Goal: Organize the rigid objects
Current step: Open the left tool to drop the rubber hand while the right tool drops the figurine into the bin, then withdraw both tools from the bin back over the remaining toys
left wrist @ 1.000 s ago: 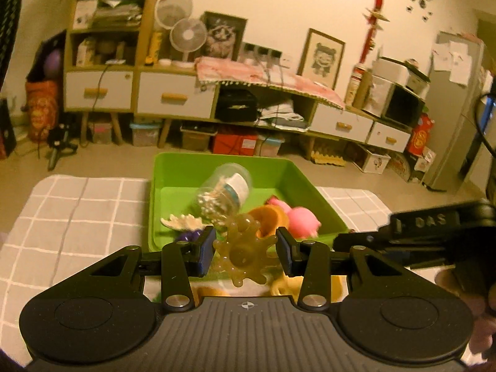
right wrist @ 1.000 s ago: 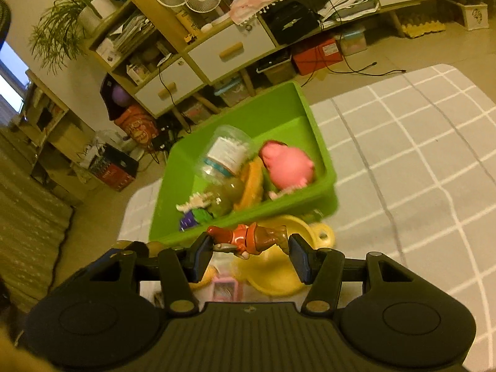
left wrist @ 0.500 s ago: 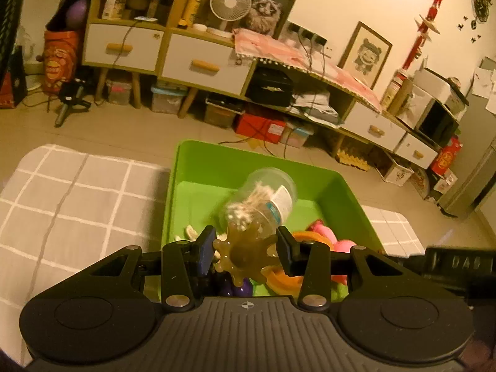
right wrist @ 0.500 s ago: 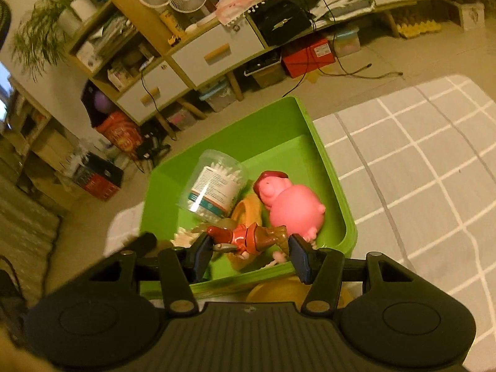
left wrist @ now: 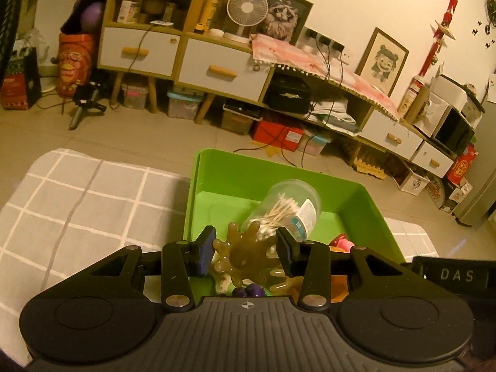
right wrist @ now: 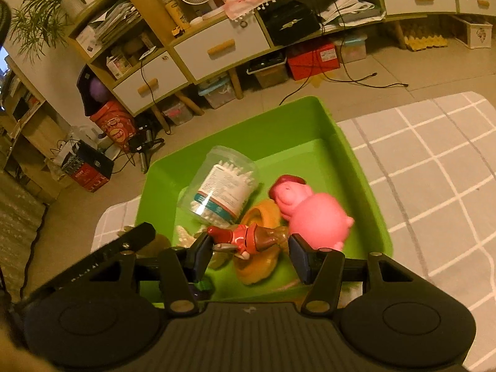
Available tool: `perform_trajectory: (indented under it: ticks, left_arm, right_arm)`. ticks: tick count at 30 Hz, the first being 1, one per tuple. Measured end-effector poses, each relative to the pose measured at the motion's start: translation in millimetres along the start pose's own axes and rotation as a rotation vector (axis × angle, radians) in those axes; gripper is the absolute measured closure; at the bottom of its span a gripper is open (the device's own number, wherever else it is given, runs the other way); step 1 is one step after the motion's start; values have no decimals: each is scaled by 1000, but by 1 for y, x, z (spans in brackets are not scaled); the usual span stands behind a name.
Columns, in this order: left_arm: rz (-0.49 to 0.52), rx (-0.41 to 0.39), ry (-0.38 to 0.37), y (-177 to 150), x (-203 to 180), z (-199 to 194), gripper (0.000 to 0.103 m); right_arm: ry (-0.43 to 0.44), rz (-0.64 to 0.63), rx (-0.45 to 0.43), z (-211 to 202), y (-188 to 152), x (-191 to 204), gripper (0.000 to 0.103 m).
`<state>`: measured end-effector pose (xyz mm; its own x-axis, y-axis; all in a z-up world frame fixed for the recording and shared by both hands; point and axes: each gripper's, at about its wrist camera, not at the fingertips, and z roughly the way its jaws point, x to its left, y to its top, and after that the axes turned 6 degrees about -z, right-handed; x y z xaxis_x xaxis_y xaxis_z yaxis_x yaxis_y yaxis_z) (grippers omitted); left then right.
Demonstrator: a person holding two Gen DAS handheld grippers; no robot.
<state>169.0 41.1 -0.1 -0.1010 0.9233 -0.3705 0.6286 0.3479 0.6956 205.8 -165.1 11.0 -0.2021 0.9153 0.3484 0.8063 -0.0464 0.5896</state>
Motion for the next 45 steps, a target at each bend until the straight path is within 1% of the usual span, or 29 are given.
perform_trajectory:
  ticks: [1,3,4,5,6,7,8,11,20,26,29,33,36,37,45]
  left_arm:
    - [-1,-4,-2,0,0,0,56]
    - [3,-17,-6,0,0,-2,48]
    - [9,-23,-6,0,-1,-3,43]
    - [16,-28,-5,0,-1,-4,40]
    - [21,-28,-6,1,-2,-5,39]
    - [27,-27,-7,1,-2,-5,37]
    - [31,-26,-5,1,-2,-6,34]
    - [34,-25,2,-1,-2,-8,28]
    - [23,-16,-2,-5,-2,-23,20]
    - [45,-11,7,-9,-3,-41,15]
    - [54,3,13,-12,-3,-49,13]
    - [76,13,27,-17,-1,-62,9]
    - [96,10,41,-22,2,-71,5]
    - [105,10,46,-23,3,-74,4]
    - [134,30,74,-38,13,-89,2]
  right_arm:
    - [5,10,2,1,0,0,74]
    - [16,43,2,3,1,-1,74]
    - [20,54,1,4,1,-3,73]
    - [21,60,-1,4,1,-3,73]
    - [20,64,-3,3,1,-4,70]
    - [18,67,-3,2,1,-5,64]
    - [17,70,-6,1,1,-5,61]
    - [20,67,-18,-4,2,-5,60]
    - [12,56,-24,-23,-3,-2,60]
    - [13,48,-28,-43,-8,1,60]
    - [21,40,-30,-53,-12,3,60]
    - [30,22,-26,-65,-22,6,59]
    - [30,-6,-22,-73,-31,9,56]
    - [30,-16,-22,-75,-35,10,54]
    - [23,-38,-7,-85,-56,4,50]
